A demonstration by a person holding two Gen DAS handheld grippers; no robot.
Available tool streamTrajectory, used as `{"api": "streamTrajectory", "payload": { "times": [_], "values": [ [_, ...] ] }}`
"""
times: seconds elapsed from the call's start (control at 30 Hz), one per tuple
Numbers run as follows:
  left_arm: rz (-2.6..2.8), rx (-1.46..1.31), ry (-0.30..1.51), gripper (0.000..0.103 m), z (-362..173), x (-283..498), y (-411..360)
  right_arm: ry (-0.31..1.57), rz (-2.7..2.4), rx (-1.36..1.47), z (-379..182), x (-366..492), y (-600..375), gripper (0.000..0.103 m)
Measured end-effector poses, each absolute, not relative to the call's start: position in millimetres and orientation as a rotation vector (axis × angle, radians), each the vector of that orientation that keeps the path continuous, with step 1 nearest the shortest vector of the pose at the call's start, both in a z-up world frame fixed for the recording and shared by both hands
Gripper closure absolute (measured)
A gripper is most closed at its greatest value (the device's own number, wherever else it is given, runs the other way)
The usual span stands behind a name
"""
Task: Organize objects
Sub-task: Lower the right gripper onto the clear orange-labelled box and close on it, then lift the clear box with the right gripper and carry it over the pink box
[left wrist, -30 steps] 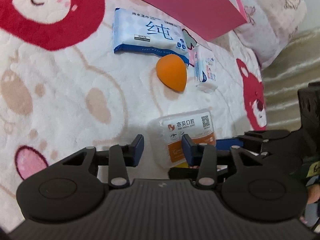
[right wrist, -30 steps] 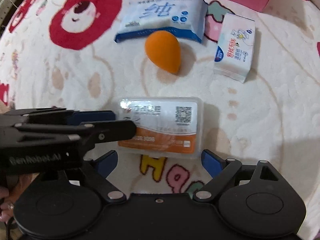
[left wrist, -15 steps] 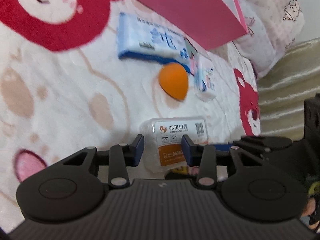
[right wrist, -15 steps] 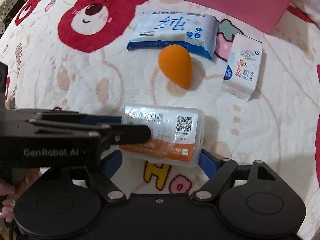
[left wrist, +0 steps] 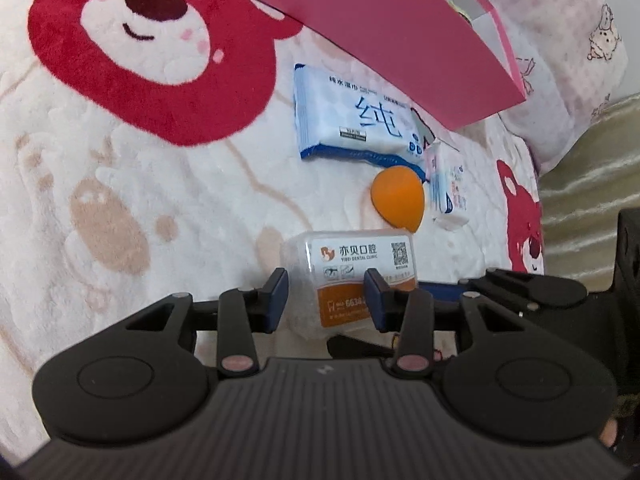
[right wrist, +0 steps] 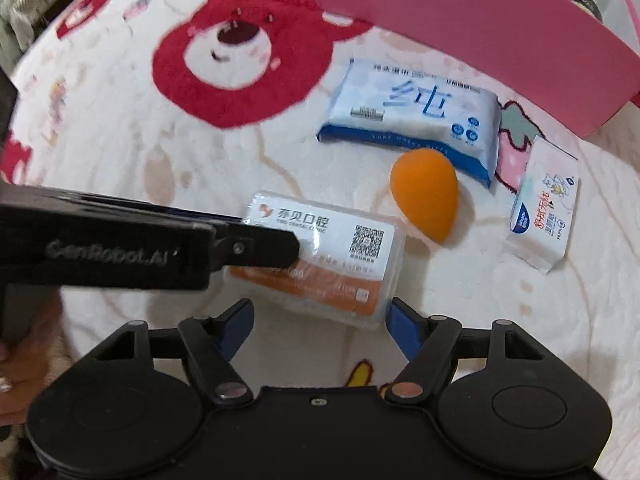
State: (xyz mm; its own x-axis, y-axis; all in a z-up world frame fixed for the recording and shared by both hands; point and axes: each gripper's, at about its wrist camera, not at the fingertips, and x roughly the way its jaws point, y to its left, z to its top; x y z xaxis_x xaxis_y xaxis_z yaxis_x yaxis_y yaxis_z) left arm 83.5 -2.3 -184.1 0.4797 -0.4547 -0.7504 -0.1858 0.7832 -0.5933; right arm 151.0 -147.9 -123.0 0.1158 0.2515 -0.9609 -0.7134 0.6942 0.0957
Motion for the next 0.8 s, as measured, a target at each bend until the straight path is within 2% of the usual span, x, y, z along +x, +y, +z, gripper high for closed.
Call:
{"api": "streamTrajectory", "payload": {
  "times": [0.1, 0.57, 0.63, 0.8],
  "values": [
    [-0.175, -0.671, 1.072, 0.061, -183, 82, -4, 1.276, 0.712, -0.438, -125, 156, -151, 0.020],
    [-0.195, -0.735, 1.058, 0.062, -190, 84, 1, 1.285, 0.737, -0.387, -131, 164, -147, 0.014],
    [-0.204, -0.731, 1.055, 0.063, -191, 84, 0, 1.287, 0.733, -0.375, -133, 166, -147, 0.011],
    [-0.205, -0.732, 1.026, 0.062, -186, 83, 0, 1.258, 0.728, -0.372, -131, 164, -149, 0.011]
  ]
}}
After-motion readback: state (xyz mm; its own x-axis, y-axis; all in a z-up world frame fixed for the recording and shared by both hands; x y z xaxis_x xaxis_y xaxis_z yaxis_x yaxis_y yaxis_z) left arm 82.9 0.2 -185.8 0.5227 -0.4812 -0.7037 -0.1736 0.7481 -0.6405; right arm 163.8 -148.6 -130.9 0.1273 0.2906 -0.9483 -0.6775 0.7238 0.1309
